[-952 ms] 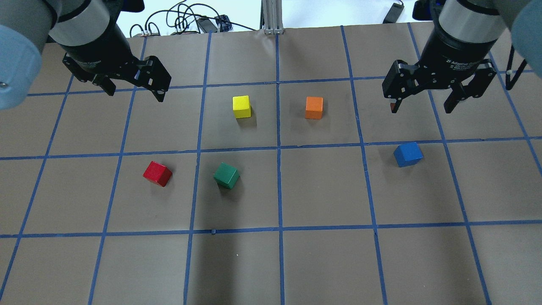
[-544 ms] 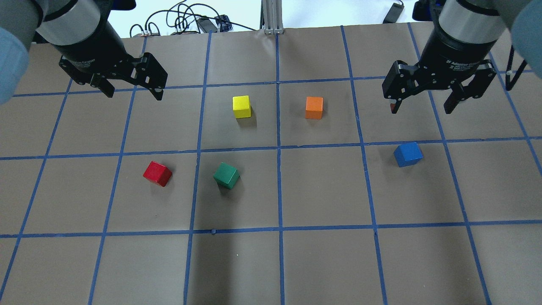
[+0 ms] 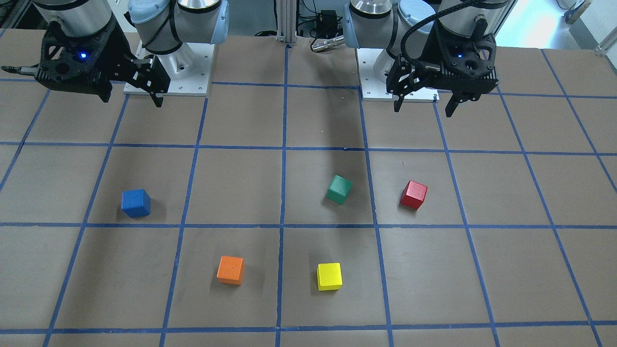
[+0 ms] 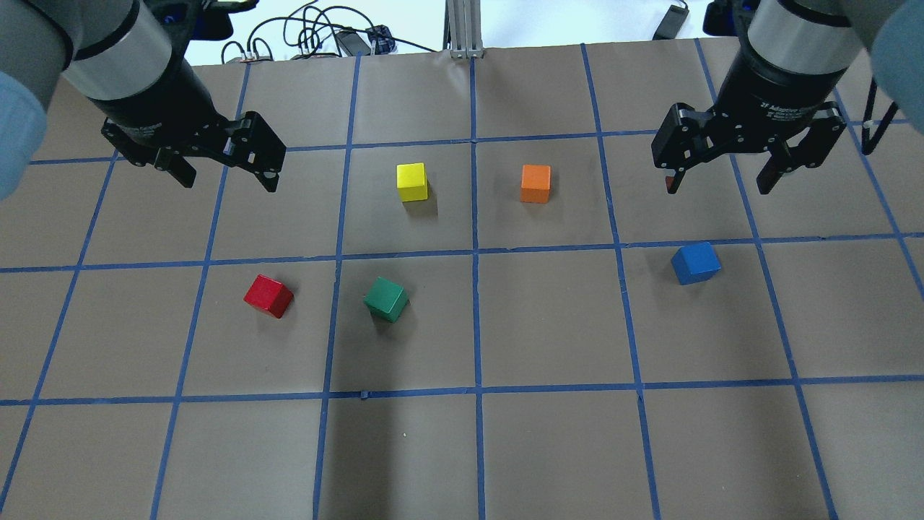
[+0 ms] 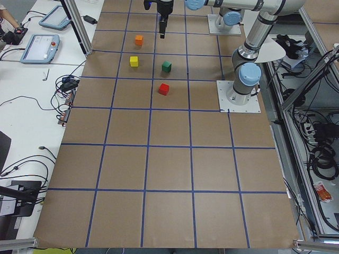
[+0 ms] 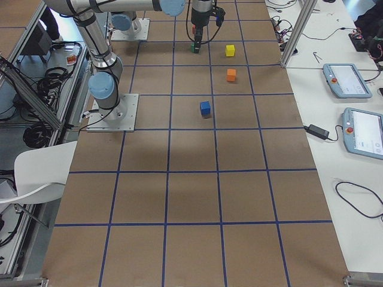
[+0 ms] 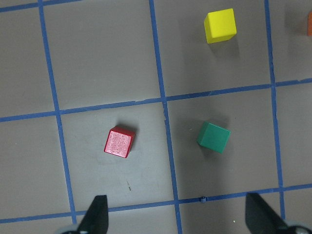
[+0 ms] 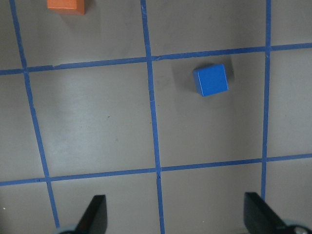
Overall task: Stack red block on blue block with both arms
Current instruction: 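Move the left gripper down toward the red cube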
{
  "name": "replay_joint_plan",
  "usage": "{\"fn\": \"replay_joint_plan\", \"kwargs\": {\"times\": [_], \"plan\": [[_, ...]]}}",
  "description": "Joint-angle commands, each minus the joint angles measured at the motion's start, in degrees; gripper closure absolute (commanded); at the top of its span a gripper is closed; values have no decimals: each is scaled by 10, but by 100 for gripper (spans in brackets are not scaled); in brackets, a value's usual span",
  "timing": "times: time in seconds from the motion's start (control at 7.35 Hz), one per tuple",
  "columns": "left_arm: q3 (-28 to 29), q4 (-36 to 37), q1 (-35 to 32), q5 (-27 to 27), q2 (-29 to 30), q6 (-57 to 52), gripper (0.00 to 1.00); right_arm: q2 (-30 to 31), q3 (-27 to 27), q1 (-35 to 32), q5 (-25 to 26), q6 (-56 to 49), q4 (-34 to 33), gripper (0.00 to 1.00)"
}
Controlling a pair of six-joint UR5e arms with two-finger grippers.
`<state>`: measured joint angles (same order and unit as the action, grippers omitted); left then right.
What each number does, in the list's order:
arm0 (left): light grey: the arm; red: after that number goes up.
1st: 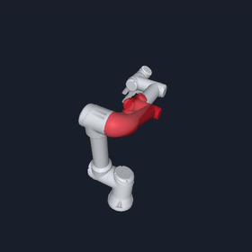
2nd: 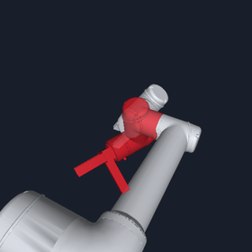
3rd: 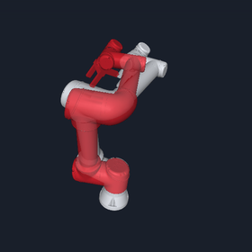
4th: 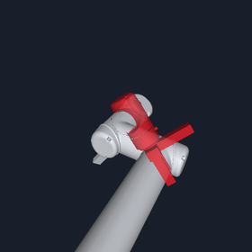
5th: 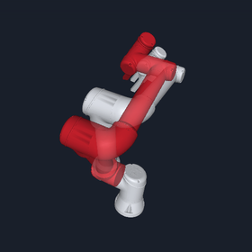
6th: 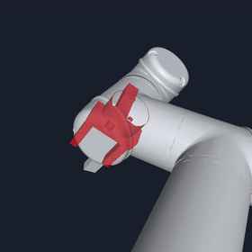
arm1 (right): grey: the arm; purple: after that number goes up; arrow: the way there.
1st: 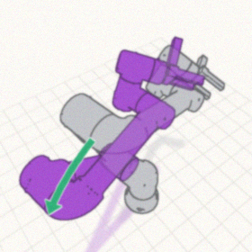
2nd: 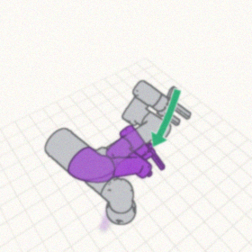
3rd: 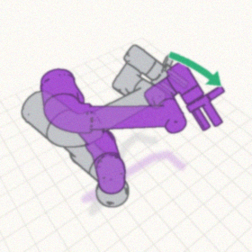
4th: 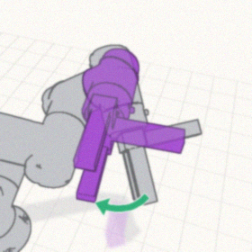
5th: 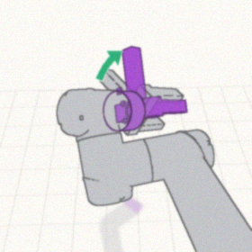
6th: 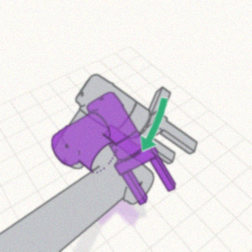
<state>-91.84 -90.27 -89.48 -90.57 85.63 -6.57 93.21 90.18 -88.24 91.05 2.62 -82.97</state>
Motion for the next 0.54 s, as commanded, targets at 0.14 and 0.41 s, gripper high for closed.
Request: {"fn": "replay_joint_plan", "kwargs": {"times": [0.14, 0.41], "plan": [[-22, -1, 43, 3, 10, -6, 0, 0, 0, 0, 1, 0, 0, 0], [-132, 120, 84, 5, 18, -56, 0, 0, 0, 0, 1, 0, 0, 0]]}}
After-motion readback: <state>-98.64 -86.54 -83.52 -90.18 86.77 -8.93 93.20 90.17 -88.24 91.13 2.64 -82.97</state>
